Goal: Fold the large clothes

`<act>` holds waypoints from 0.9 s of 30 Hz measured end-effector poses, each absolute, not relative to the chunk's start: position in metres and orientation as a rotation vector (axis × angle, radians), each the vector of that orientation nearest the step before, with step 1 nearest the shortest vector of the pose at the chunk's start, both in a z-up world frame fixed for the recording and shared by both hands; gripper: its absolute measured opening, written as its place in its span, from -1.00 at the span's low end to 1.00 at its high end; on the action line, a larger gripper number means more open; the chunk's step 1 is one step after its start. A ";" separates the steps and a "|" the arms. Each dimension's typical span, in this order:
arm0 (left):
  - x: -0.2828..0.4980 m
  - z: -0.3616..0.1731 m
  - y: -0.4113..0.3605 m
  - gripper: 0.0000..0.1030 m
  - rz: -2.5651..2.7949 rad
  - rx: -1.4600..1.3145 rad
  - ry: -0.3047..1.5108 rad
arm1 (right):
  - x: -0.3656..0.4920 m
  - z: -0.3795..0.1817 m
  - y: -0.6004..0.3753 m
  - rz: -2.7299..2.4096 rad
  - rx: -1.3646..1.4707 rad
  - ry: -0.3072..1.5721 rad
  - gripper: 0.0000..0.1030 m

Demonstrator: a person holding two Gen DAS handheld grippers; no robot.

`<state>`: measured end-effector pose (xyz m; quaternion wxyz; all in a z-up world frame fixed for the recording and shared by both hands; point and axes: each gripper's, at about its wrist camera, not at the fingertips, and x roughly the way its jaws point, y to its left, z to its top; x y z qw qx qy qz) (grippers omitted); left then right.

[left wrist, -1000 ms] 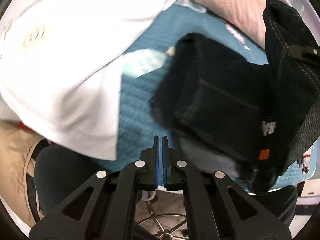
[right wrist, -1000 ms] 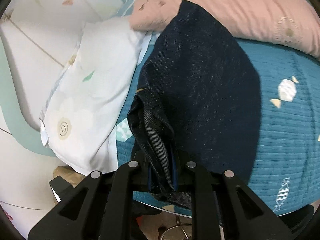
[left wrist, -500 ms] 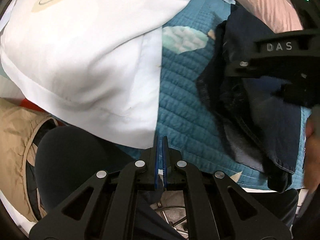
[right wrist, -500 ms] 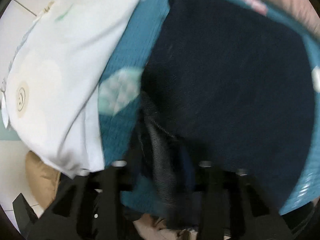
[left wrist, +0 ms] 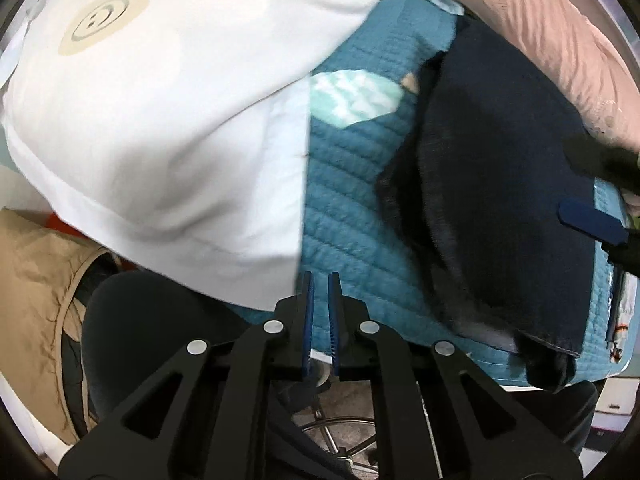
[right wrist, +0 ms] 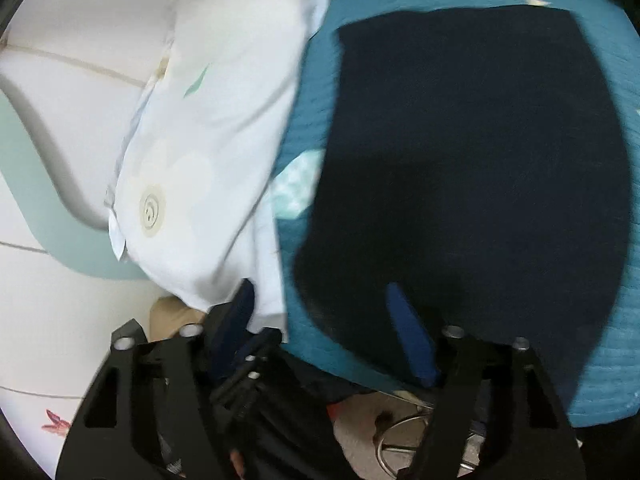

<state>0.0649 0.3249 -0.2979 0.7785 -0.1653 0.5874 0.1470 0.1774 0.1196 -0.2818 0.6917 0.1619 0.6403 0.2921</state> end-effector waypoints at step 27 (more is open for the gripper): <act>0.124 -0.326 0.271 -0.87 0.252 -0.259 1.388 | 0.129 -0.348 -0.011 0.368 0.248 1.544 -1.00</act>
